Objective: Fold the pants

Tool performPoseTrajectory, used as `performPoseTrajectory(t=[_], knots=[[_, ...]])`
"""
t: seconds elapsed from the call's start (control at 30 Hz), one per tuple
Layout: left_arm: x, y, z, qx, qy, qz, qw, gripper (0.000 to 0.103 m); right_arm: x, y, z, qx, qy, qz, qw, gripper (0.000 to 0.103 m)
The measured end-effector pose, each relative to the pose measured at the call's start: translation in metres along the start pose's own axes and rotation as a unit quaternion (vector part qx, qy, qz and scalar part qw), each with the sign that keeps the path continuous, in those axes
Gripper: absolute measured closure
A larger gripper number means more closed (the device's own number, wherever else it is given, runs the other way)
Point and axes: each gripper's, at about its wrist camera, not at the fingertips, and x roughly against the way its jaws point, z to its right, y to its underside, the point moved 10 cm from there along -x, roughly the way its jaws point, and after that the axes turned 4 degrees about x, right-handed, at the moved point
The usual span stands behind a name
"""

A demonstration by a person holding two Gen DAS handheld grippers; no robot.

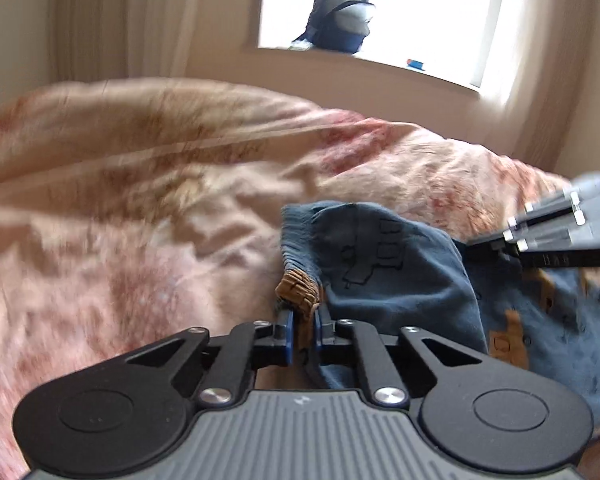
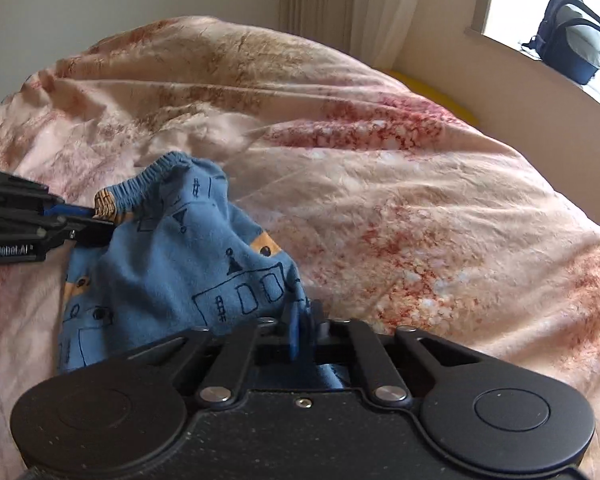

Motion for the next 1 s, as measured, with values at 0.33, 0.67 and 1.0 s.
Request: performPoseTrajectory(t=[0.33, 0.67, 1.0], knots=[[-0.007, 0.0, 0.006, -0.063, -0.041, 0.008, 0.9972, 0.096, -0.006, -0.001, 0.01, 0.0, 0.053, -0.004, 0.999, 0.103], [-0.015, 0.003, -0.025, 0.041, -0.023, -0.038, 0.9982, 0.069, 0.013, -0.037, 0.01, -0.047, -0.004, 0.052, 0.998, 0.063], [-0.023, 0.005, -0.022, 0.027, -0.026, -0.04, 0.9985, 0.066, -0.054, -0.058, 0.001, -0.016, 0.015, 0.003, 1.0, 0.051]])
